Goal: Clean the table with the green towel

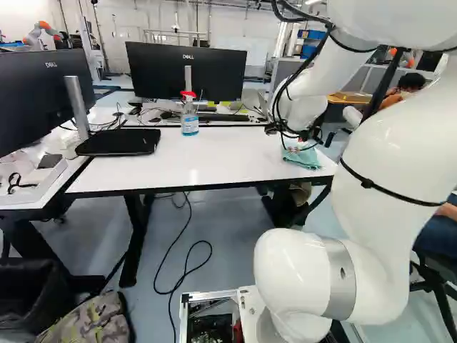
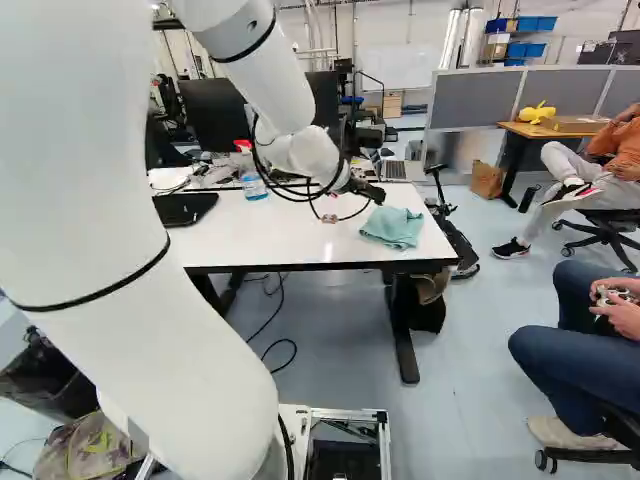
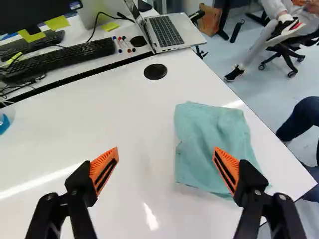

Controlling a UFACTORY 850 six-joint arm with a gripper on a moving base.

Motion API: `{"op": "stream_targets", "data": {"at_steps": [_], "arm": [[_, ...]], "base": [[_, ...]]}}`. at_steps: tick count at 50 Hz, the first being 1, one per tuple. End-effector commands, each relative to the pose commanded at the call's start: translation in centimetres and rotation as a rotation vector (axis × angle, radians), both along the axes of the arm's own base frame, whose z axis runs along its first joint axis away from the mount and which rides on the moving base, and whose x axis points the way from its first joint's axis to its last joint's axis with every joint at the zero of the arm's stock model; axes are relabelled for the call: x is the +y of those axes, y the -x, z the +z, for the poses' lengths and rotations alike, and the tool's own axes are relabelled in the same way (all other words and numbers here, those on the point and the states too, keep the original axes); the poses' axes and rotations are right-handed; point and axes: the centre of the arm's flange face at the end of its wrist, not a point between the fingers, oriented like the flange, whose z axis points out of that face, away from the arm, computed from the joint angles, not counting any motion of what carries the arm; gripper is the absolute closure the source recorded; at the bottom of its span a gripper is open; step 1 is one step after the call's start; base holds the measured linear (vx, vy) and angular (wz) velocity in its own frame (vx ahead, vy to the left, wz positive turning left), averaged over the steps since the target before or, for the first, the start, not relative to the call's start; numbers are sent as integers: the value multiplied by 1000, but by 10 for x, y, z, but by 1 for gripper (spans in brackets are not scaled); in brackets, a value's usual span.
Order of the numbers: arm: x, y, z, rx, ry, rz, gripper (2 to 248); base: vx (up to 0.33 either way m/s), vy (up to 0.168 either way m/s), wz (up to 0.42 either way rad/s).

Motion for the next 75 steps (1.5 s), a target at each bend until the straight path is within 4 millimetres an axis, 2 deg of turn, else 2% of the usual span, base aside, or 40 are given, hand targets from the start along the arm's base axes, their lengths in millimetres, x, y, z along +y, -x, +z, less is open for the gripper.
{"op": "stream_targets", "data": {"at_steps": [20,36,57,75], "arm": [[53,45,-31,-100,47,102,3],[85,83,-53,-174,71,176,3],[113,125,-75,-251,89,252,3],[127,152,-88,-298,95,298,3]], "base": [[0,0,0],[0,0,0],[0,0,0],[0,0,0]]}}
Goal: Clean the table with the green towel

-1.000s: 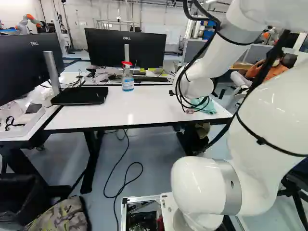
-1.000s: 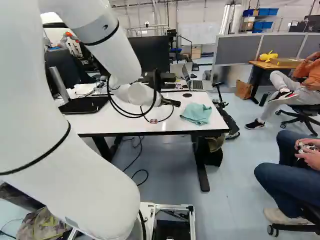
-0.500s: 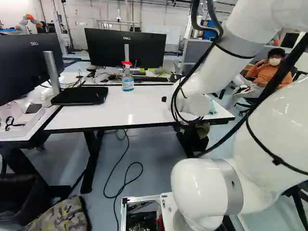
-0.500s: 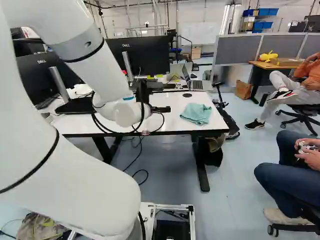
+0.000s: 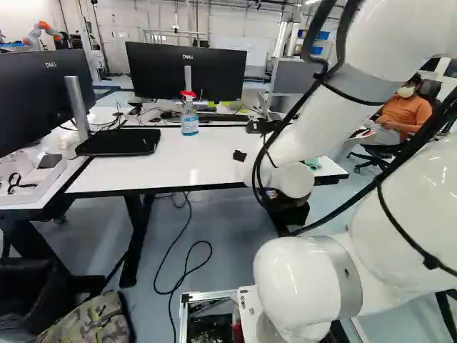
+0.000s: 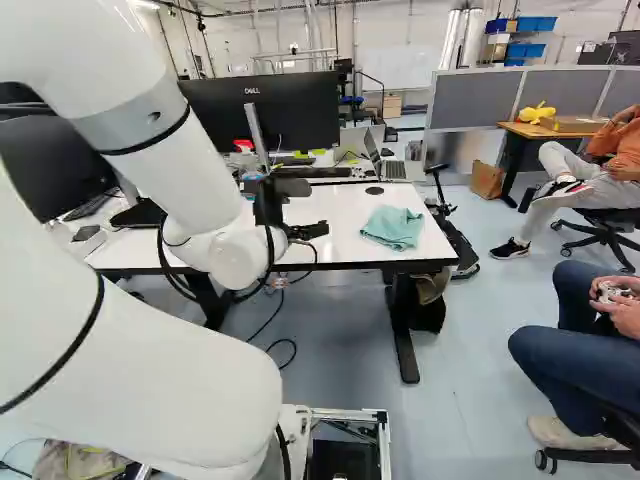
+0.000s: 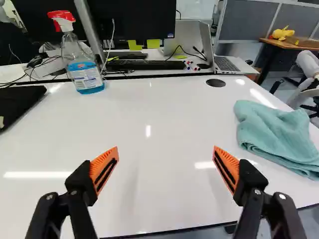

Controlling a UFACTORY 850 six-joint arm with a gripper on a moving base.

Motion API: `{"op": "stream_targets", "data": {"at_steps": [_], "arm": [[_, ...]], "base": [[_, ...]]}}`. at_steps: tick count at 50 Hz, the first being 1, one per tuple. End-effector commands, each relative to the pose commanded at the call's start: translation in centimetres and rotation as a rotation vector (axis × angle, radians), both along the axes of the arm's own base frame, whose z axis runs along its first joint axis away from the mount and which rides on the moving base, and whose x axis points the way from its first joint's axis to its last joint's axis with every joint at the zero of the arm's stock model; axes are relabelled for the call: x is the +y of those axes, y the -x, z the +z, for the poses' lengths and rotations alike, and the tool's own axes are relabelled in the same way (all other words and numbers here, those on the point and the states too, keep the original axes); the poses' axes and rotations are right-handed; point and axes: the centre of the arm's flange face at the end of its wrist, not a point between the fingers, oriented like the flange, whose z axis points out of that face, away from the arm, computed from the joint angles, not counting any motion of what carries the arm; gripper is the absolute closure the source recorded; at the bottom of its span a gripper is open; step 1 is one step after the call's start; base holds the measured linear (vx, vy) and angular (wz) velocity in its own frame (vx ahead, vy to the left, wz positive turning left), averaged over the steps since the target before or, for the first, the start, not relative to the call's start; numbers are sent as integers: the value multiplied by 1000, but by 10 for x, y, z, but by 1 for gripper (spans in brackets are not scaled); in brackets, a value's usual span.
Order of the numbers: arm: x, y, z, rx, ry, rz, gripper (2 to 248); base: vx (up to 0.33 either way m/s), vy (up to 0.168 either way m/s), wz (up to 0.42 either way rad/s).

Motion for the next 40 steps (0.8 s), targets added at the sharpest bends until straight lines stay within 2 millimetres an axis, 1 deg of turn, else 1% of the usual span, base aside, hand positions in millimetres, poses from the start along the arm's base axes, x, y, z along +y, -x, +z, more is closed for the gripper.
{"op": "stream_targets", "data": {"at_steps": [20,40], "arm": [[8,18,-8,-29,3,30,3],[9,22,-10,-36,3,37,3]], "base": [[0,0,0],[0,0,0]]}}
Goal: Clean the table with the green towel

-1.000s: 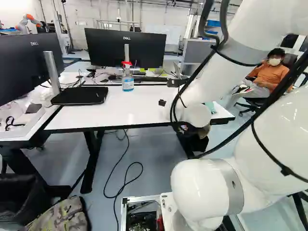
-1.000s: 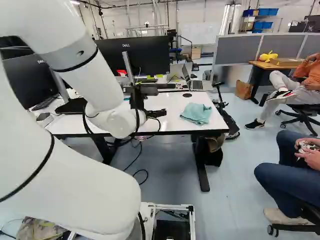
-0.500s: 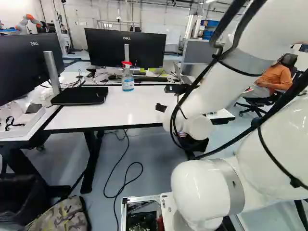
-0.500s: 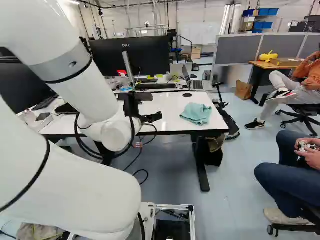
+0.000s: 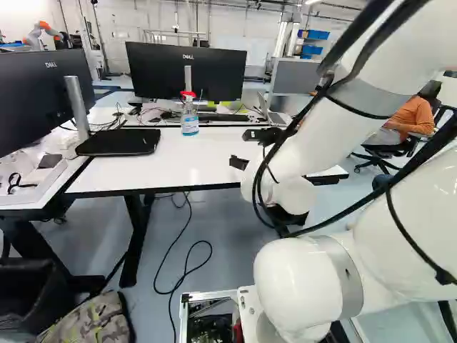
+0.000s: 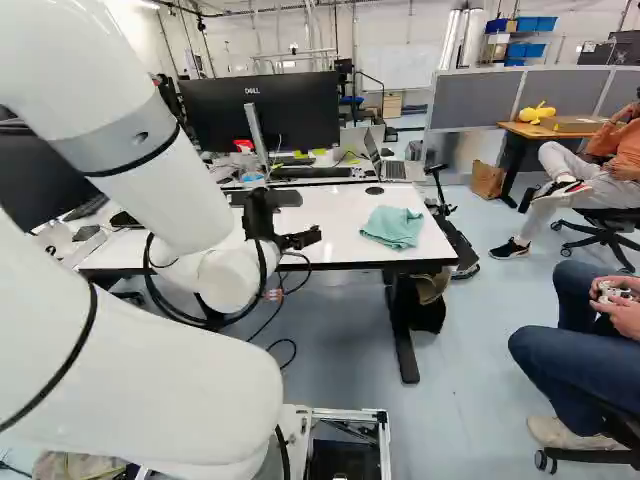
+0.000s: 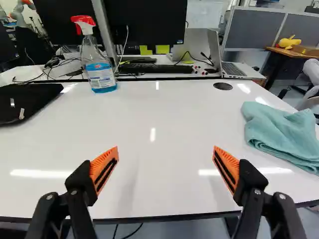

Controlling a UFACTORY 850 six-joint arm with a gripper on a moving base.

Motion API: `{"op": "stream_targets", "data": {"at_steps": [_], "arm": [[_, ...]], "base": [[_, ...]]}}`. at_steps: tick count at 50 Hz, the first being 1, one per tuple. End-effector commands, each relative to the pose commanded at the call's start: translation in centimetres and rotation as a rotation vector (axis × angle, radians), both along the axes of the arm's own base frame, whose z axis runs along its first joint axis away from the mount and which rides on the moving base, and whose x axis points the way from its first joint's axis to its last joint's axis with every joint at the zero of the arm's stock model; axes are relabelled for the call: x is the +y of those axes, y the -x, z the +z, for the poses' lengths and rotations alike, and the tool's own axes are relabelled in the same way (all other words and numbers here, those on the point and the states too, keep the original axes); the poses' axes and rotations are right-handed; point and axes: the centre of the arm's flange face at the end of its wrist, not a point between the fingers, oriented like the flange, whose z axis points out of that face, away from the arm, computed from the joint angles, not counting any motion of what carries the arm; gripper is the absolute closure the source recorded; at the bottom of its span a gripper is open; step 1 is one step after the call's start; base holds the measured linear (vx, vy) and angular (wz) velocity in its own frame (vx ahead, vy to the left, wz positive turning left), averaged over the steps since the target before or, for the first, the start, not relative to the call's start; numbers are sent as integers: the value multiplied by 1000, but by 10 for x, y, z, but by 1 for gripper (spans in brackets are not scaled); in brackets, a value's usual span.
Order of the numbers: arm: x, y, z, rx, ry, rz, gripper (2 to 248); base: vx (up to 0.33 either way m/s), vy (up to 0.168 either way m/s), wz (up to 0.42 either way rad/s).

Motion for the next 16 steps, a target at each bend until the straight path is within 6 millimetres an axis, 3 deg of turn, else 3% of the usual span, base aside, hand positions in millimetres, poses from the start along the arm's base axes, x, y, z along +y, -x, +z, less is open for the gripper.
{"op": "stream_targets", "data": {"at_steps": [16], "arm": [[0,0,0,0,0,0,3]], "base": [[0,0,0]]}}
